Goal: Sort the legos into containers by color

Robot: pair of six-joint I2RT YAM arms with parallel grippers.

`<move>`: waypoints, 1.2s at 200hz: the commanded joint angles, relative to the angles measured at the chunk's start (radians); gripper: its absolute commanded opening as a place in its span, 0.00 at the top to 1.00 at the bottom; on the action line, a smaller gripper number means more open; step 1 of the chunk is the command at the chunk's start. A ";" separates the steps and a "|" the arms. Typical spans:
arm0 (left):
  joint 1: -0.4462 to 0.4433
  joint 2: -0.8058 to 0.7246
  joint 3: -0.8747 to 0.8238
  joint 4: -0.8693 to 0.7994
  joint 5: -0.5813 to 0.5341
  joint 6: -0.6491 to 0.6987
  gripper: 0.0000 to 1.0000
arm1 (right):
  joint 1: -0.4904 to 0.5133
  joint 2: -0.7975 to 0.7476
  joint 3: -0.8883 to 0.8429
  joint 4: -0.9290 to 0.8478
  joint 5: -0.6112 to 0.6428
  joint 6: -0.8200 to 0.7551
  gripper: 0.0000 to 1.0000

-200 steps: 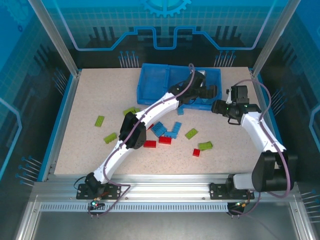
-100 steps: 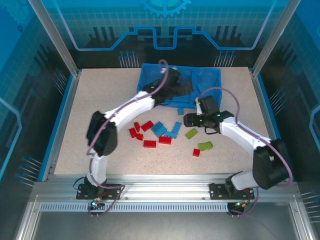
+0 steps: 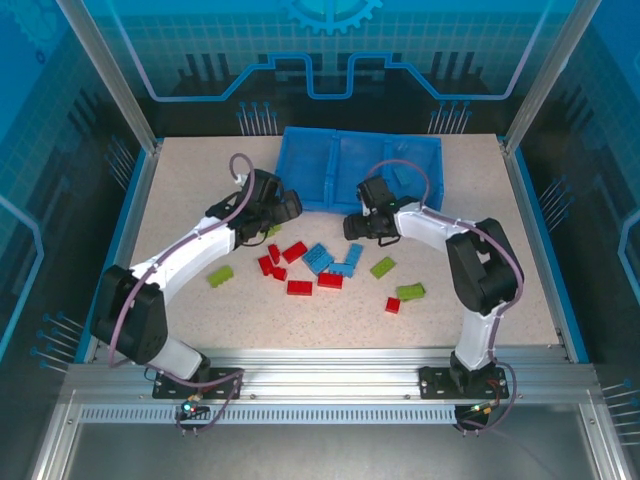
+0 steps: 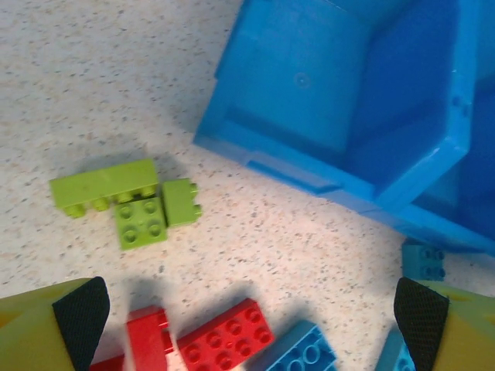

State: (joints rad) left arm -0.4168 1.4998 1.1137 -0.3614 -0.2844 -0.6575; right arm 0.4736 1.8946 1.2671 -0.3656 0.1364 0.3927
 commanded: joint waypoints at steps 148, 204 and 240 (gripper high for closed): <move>0.061 -0.166 -0.187 -0.043 -0.040 -0.042 0.01 | 0.015 0.230 0.240 -0.147 0.105 -0.035 0.53; 0.060 -0.171 -0.212 -0.043 -0.039 -0.056 0.01 | 0.017 0.197 0.218 -0.153 0.102 -0.036 0.70; 0.060 -0.173 -0.224 -0.036 -0.036 -0.059 0.01 | 0.041 0.071 0.148 -0.164 0.078 -0.014 0.72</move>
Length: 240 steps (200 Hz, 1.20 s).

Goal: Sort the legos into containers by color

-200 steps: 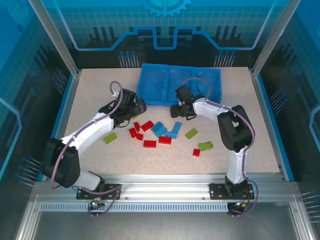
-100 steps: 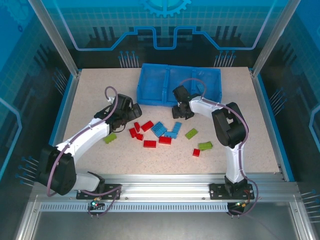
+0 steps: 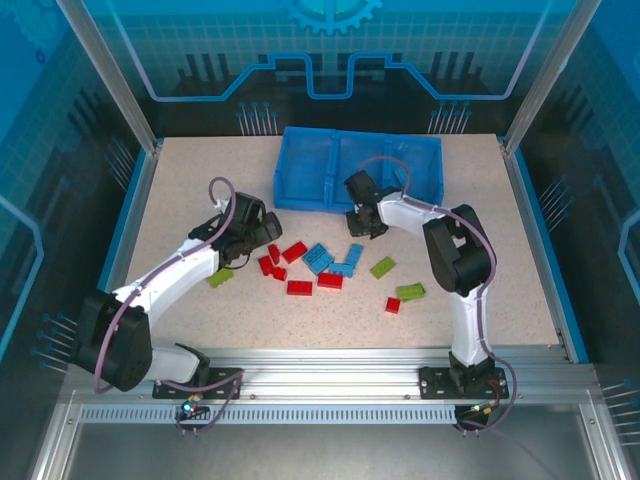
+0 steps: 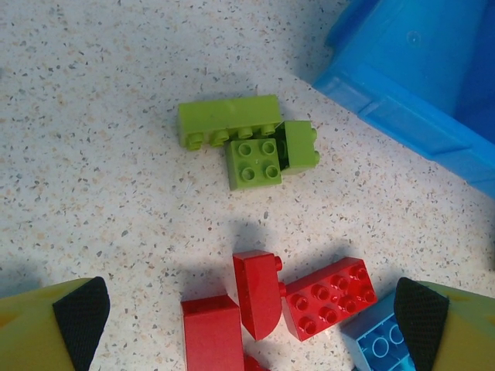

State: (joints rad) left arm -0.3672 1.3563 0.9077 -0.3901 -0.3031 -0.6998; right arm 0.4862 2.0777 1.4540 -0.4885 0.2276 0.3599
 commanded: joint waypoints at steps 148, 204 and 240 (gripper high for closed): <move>-0.063 0.059 -0.005 -0.049 0.007 -0.027 0.01 | -0.311 -0.157 0.131 -0.209 -0.114 0.015 0.70; -0.087 0.092 0.015 -0.053 0.002 -0.024 0.01 | -0.323 -0.047 0.236 -0.274 -0.117 0.008 0.43; -0.087 0.086 0.009 -0.058 -0.008 -0.032 0.01 | -0.310 -0.126 0.158 -0.247 -0.124 0.008 0.24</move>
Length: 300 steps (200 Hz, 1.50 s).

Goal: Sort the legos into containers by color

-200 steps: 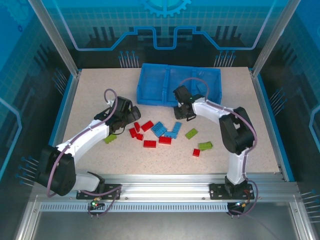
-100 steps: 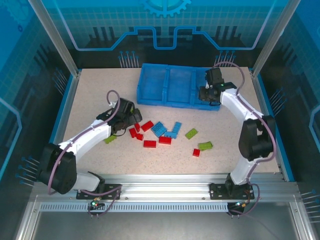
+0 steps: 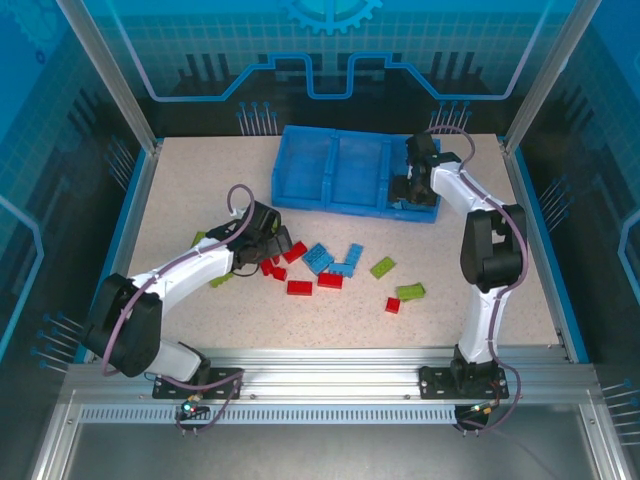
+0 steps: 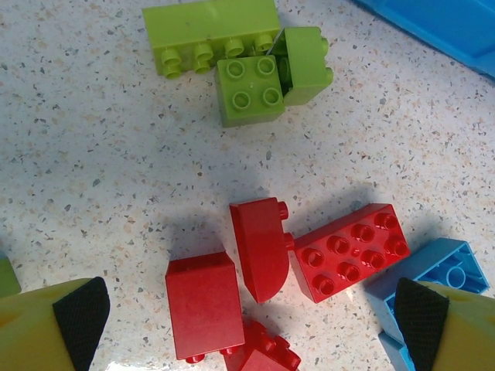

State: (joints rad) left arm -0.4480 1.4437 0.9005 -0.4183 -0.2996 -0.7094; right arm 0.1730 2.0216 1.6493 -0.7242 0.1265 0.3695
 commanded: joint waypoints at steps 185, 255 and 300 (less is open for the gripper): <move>0.074 -0.046 0.007 -0.063 -0.048 0.025 0.01 | 0.226 -0.246 -0.421 -0.093 -0.075 0.363 0.22; 0.084 -0.054 -0.027 -0.032 -0.038 0.030 0.01 | 0.244 -0.182 -0.436 -0.115 -0.121 0.404 0.22; 0.092 -0.060 -0.043 -0.010 -0.029 0.040 0.01 | 0.243 -0.101 -0.394 -0.117 -0.119 0.408 0.22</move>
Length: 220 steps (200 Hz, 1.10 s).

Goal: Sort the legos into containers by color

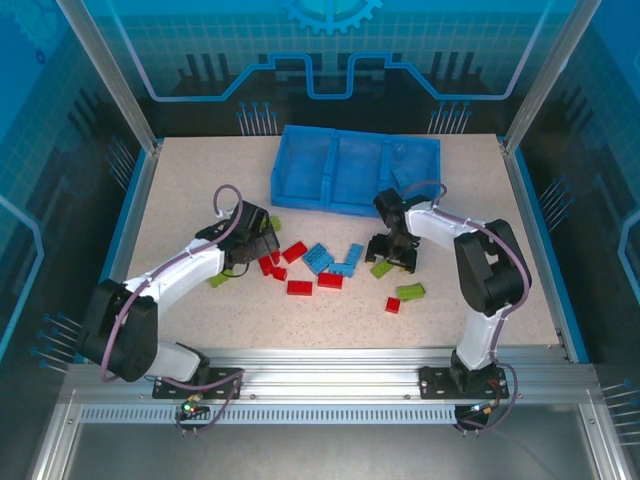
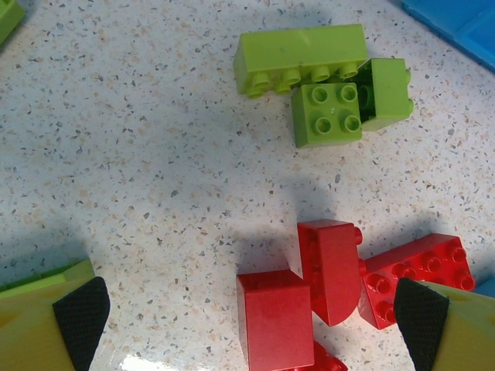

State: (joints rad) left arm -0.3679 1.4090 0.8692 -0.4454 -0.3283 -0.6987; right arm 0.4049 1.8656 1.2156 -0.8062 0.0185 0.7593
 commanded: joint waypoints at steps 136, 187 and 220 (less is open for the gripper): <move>0.041 -0.047 -0.047 0.034 0.003 0.050 0.01 | 0.017 0.060 0.036 0.002 0.012 0.029 0.70; 0.043 -0.047 -0.047 0.037 0.005 0.050 0.01 | 0.026 -0.025 0.168 0.027 -0.024 -0.012 0.75; 0.043 -0.045 -0.046 0.040 0.014 0.048 0.01 | 0.026 0.000 0.337 0.060 -0.053 -0.044 0.75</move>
State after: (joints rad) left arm -0.3355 1.3861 0.8341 -0.4133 -0.3248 -0.6712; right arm 0.4202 1.8839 1.4223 -0.7956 0.0017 0.7509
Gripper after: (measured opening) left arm 0.990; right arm 0.290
